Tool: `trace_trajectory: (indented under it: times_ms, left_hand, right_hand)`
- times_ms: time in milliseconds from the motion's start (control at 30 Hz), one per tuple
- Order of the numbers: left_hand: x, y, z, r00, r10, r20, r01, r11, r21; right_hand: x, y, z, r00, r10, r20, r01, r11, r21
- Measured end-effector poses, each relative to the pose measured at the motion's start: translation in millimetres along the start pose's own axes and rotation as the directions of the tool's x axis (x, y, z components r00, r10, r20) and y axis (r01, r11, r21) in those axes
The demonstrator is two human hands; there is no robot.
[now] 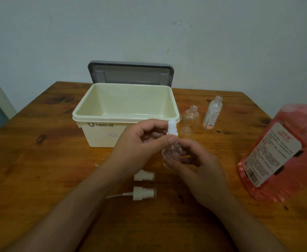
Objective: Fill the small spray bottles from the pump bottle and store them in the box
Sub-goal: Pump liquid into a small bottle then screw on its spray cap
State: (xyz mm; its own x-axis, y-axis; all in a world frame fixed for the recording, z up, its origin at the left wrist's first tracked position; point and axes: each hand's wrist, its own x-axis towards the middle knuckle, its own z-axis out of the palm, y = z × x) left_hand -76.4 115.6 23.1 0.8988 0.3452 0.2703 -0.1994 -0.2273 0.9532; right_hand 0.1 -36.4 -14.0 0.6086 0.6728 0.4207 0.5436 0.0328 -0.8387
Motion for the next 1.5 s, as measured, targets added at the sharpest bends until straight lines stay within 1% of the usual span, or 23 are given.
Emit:
trace_trajectory:
  times_ms: [100,233,367,433,500,667,767,867,1000,1100,1200,1300,1400,1500]
  left_hand:
    - [-2.8,2.6,-1.5,0.999,0.019,0.029,-0.019,1.0,-0.013]
    - [-4.7,0.9,-1.6,0.999,0.018,0.044,-0.019,1.0,0.014]
    - [-4.1,-0.2,2.6,1.0,0.015,0.01,-0.016,1.0,0.012]
    - [-3.1,-1.7,2.9,1.0,0.03,-0.004,-0.03,0.999,0.044]
    - [-3.3,-2.0,1.8,1.0,0.022,-0.006,-0.022,0.999,0.031]
    - [-6.8,-0.8,-0.4,0.998,0.016,0.062,-0.018,0.999,0.029]
    - [-6.9,-1.7,2.4,0.999,0.007,0.04,-0.007,1.0,-0.02]
    - [-5.3,-3.9,2.4,0.999,0.039,-0.006,-0.039,0.999,0.026]
    - [-6.6,-4.1,0.0,0.999,0.045,0.023,-0.045,0.999,-0.001]
    - [-8.2,-5.0,2.0,0.996,0.072,0.051,-0.074,0.996,0.042]
    - [-7.7,-5.3,5.9,0.998,0.056,0.027,-0.057,0.998,0.031]
    - [-5.7,-5.7,5.8,0.997,0.076,0.005,-0.076,0.996,0.042]
    - [-6.5,-5.2,1.9,0.997,0.072,0.021,-0.073,0.997,0.039]
    - [-7.6,-5.6,0.2,0.996,0.076,0.056,-0.081,0.993,0.09]
  right_hand:
    - [-0.1,-1.0,0.2,1.0,0.001,0.004,-0.001,1.0,0.021]
    - [-0.8,-1.8,-0.2,1.0,0.008,0.003,-0.008,0.998,0.066]
    - [-0.7,-2.5,0.5,1.0,-0.008,0.015,0.007,1.0,0.021]
    - [-0.7,-1.4,0.2,1.0,-0.011,0.019,0.01,1.0,0.025]
    - [-0.7,0.2,-0.3,1.0,-0.006,0.015,0.005,0.999,0.047]
    - [-0.3,1.1,0.2,1.0,-0.015,0.02,0.015,1.0,0.018]
    - [-0.3,0.5,0.4,0.999,-0.021,0.031,0.021,1.0,-0.008]
    - [-0.5,-0.7,0.1,0.999,-0.018,0.033,0.018,1.0,0.0]
    - [-0.2,-0.2,-0.1,1.0,-0.001,0.023,0.0,1.0,0.03]
    - [-0.4,0.2,-1.1,0.999,0.019,0.036,-0.021,0.999,0.048]
    - [-0.4,0.9,-1.2,0.999,-0.001,0.043,0.0,1.0,0.014]
    - [0.0,1.0,-0.5,0.999,-0.011,0.034,0.011,1.0,-0.003]
    - [0.1,2.5,-0.8,1.0,-0.004,0.03,0.004,1.0,0.005]
    - [0.2,2.8,-0.6,0.999,-0.002,0.034,0.002,1.0,0.006]
